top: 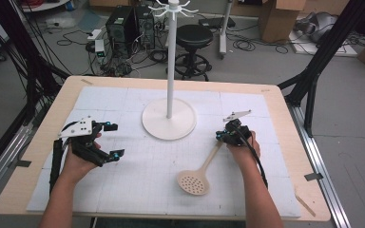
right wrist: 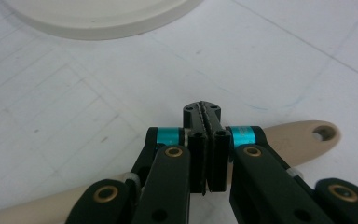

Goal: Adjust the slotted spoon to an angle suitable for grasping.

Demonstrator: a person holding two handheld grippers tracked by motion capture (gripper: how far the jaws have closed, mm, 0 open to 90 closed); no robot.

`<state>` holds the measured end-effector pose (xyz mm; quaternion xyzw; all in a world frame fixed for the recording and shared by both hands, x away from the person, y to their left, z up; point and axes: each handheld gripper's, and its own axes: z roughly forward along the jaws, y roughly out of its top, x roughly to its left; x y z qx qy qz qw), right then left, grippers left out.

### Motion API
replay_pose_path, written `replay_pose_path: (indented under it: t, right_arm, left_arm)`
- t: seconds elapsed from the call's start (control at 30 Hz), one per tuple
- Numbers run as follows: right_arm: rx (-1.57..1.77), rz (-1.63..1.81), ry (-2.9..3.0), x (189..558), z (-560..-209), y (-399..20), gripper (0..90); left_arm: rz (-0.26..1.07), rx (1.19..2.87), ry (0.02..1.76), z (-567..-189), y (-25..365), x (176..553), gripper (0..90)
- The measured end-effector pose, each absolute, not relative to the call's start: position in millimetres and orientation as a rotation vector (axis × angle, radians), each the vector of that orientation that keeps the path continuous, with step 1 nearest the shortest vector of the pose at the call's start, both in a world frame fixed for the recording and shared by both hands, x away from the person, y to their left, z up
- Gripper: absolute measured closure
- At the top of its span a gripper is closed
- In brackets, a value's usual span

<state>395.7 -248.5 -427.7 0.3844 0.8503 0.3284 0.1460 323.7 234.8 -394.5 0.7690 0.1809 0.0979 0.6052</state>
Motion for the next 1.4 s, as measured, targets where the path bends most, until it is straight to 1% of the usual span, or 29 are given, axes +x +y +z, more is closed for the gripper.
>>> replay_pose_path:
  t: [0.33,0.63,1.07,1.4]
  right_arm:
    - [1.134,0.899,2.452,382.9,-424.5,-267.2,89.5]
    - [1.166,0.922,2.426,353.1,-426.0,-296.8,89.5]
    - [1.190,0.934,2.414,322.2,-426.3,-316.1,89.6]
    - [1.178,0.945,2.421,312.2,-425.4,-322.4,88.5]
  left_arm:
    - [0.230,1.774,0.417,-393.5,235.5,322.8,1.7]
    - [0.223,1.783,0.414,-394.7,233.7,323.6,1.7]
    - [0.221,1.785,0.413,-394.9,233.4,323.6,1.7]
    - [0.219,1.791,0.410,-395.1,232.6,323.8,1.7]
